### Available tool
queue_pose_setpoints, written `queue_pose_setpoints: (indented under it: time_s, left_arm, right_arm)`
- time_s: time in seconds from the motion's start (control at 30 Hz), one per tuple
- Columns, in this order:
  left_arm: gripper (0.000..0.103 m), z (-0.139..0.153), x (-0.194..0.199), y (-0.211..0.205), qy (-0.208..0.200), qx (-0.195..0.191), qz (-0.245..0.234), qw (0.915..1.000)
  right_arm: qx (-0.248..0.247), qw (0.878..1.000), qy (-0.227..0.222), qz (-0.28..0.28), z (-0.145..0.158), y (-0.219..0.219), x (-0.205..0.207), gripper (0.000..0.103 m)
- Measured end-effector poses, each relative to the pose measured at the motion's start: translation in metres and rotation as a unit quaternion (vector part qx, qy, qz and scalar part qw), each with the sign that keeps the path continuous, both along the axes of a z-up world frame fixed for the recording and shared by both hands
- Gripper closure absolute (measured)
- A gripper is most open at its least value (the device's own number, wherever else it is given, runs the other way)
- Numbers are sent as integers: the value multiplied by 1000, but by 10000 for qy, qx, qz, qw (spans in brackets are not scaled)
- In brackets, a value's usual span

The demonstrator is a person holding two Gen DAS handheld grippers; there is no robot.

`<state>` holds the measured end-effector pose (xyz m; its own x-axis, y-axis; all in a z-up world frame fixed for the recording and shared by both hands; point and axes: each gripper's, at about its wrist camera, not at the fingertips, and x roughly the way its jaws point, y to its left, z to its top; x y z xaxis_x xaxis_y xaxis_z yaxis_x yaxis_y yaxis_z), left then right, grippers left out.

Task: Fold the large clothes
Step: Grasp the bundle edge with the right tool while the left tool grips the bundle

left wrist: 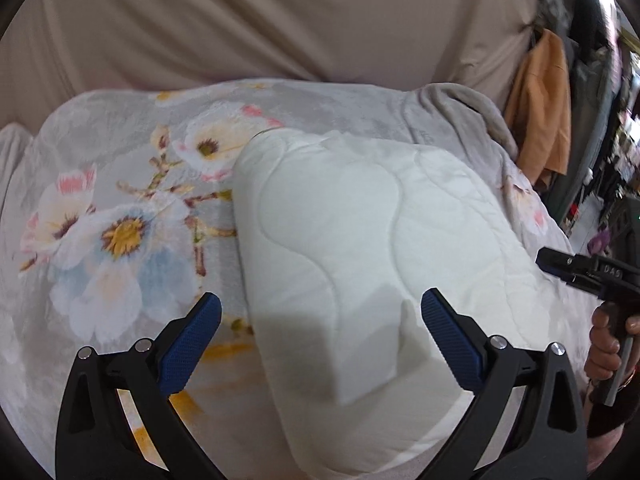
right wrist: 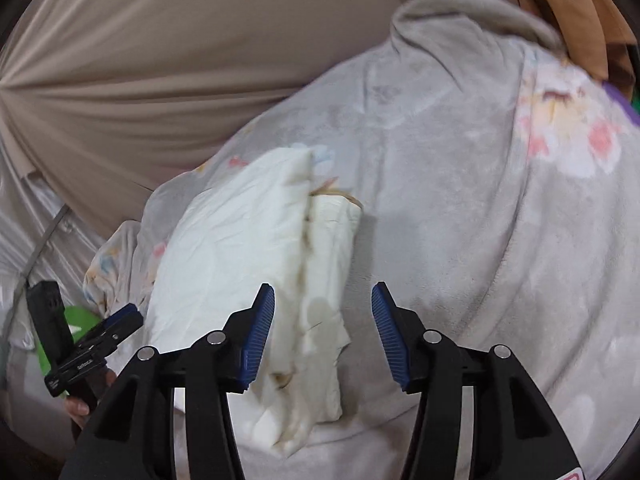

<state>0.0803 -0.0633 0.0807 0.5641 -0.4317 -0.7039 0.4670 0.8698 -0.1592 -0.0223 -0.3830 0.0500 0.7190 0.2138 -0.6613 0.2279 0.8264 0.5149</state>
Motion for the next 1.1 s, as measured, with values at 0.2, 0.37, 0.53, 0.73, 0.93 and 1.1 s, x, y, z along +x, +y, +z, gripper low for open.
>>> queue_pose_setpoints:
  time_s: [0.2, 0.37, 0.53, 0.73, 0.93, 1.1]
  left_arm:
    - [5, -21, 11, -8, 503, -145, -107, 9986]
    - [5, -22, 8, -27, 335, 18, -196, 9992]
    - [5, -21, 5, -40, 6, 288, -163, 9995]
    - [5, -22, -1, -52, -315, 552, -188, 9978]
    - [5, -20, -4, -54, -419, 619, -197, 9970]
    - [5, -24, -5, -60, -543, 663, -245, 9960]
  right_arm:
    - [465, 9957, 613, 507, -37, 5, 43, 52]
    - [258, 9939, 716, 796, -40, 24, 60, 54]
    - [-49, 9932, 647, 967, -35, 34, 69, 56]
    - [-375, 9937, 534, 911, -37, 37, 66, 80]
    - [-572, 9946, 303, 816, -27, 43, 61, 87]
    - [-847, 9927, 227, 831, -23, 47, 59, 87]
